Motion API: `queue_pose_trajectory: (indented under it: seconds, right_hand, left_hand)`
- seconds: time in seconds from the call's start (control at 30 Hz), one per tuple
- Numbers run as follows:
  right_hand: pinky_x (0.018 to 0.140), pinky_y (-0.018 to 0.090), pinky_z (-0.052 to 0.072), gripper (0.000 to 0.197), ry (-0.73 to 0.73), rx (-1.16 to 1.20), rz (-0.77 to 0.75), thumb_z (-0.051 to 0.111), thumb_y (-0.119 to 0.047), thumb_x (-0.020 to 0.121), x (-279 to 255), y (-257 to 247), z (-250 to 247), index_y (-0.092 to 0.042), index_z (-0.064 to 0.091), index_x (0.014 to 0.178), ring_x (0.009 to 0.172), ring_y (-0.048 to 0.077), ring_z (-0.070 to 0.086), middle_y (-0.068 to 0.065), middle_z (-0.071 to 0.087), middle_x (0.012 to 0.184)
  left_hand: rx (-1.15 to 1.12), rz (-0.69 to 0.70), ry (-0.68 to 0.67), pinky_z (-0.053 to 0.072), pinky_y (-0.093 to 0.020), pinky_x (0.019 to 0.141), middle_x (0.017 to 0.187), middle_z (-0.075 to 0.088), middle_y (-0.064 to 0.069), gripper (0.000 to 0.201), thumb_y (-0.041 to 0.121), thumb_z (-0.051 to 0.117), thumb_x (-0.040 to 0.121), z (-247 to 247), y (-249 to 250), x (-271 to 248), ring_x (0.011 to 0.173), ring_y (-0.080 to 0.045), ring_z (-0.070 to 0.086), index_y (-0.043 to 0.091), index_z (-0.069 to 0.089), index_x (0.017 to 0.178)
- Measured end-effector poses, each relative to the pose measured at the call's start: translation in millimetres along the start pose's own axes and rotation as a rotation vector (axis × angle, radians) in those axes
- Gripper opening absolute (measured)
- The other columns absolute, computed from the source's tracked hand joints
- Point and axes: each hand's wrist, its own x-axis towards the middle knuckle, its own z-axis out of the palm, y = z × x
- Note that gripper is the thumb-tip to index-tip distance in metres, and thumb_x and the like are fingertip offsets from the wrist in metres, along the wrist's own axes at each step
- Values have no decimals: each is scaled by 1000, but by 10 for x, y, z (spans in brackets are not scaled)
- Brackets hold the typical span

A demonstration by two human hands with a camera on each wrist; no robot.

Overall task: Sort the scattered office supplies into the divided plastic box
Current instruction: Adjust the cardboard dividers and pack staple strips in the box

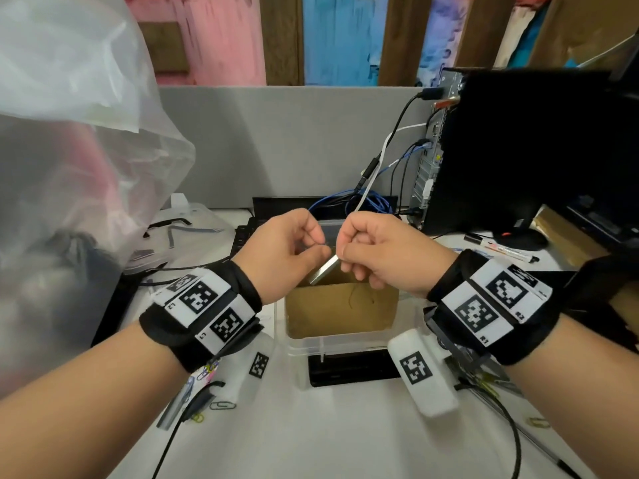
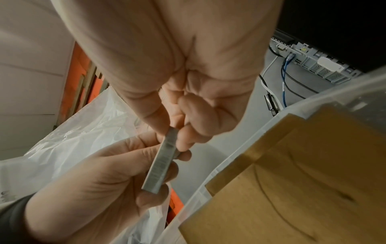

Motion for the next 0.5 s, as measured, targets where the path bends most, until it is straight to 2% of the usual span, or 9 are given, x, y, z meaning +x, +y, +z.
queue_pose_trajectory:
  seconds: [0.1,0.17,0.27,0.37,0.43,0.5]
  right_hand:
    - [44,25,40,8,9,30,-4,54,-6,89,-1,25,29,-10,58,85,56,11,55,4,64,70]
    - [44,25,41,10,11,38,-10,55,-7,89,3,23,38,-13,58,82,57,11,57,5,65,71]
    - [44,24,41,12,24,38,-21,54,-8,89,10,11,42,-15,58,80,59,11,60,4,67,72]
    - [43,25,40,12,21,63,-27,53,-6,90,12,3,32,-13,57,82,61,14,60,5,66,72]
    - [43,25,40,10,22,82,-28,53,-6,92,8,11,16,-11,57,84,62,16,59,7,65,73]
    - [42,24,40,8,34,93,-30,54,-7,92,-4,22,-1,-11,57,85,62,17,59,7,65,74]
  left_hand:
    - [-17,-12,-47,49,-38,60,70,61,1,13,10,65,87,-18,-28,-15,57,-12,54,20,57,82]
    - [-32,-27,-79,44,-35,61,72,61,0,21,2,57,90,-26,-24,-34,57,-12,51,21,56,83]
    - [-63,-58,-96,43,-33,62,76,65,-1,30,-5,49,91,-25,-4,-57,61,-14,51,24,57,85]
    - [-117,-85,-87,44,-29,62,73,65,7,33,-8,46,91,-31,45,-82,58,-8,52,22,60,88]
    - [-200,-109,-79,45,-27,62,77,65,1,31,-9,45,92,-37,87,-99,60,-7,54,17,63,90]
    - [-290,-137,-69,49,-30,66,89,64,-13,30,-6,42,95,-36,122,-115,73,-14,58,13,65,92]
